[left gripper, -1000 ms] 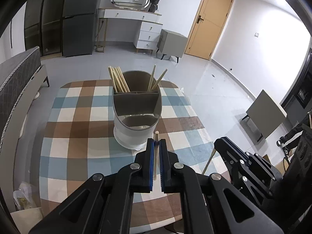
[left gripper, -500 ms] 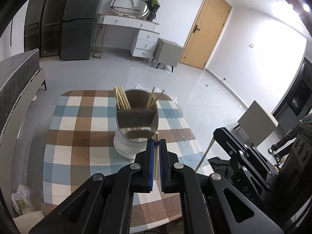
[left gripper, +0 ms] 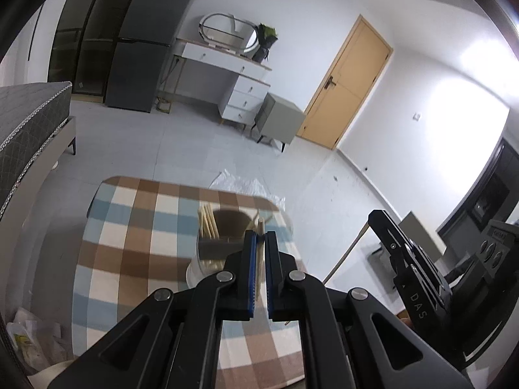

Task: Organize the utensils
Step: 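Lift both held chopsticks and carry them over the utensil holder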

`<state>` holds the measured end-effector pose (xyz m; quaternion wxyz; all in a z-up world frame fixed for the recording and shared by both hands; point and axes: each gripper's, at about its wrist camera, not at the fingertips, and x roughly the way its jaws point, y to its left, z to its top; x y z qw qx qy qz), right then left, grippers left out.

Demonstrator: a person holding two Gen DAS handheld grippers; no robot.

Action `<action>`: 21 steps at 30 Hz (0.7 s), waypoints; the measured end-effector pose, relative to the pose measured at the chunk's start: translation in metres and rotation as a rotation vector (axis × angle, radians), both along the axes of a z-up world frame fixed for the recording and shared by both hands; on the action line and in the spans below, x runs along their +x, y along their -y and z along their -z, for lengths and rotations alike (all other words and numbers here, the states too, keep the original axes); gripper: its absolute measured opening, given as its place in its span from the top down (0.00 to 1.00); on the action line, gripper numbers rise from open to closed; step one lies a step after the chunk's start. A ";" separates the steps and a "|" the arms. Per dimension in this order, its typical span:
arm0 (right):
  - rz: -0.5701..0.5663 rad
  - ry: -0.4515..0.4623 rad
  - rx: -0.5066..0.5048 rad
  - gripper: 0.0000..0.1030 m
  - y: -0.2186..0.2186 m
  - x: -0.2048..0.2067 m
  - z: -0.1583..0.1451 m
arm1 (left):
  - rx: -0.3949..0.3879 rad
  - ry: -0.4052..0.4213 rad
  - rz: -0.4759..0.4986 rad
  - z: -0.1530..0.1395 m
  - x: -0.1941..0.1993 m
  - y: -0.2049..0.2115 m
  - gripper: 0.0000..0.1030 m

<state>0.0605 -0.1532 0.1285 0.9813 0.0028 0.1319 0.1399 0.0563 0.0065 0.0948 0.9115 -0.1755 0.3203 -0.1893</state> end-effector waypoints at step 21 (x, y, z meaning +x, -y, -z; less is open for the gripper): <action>-0.076 0.071 -0.024 0.95 -0.040 0.088 -0.010 | -0.061 0.012 -0.072 -0.004 0.077 -0.023 0.99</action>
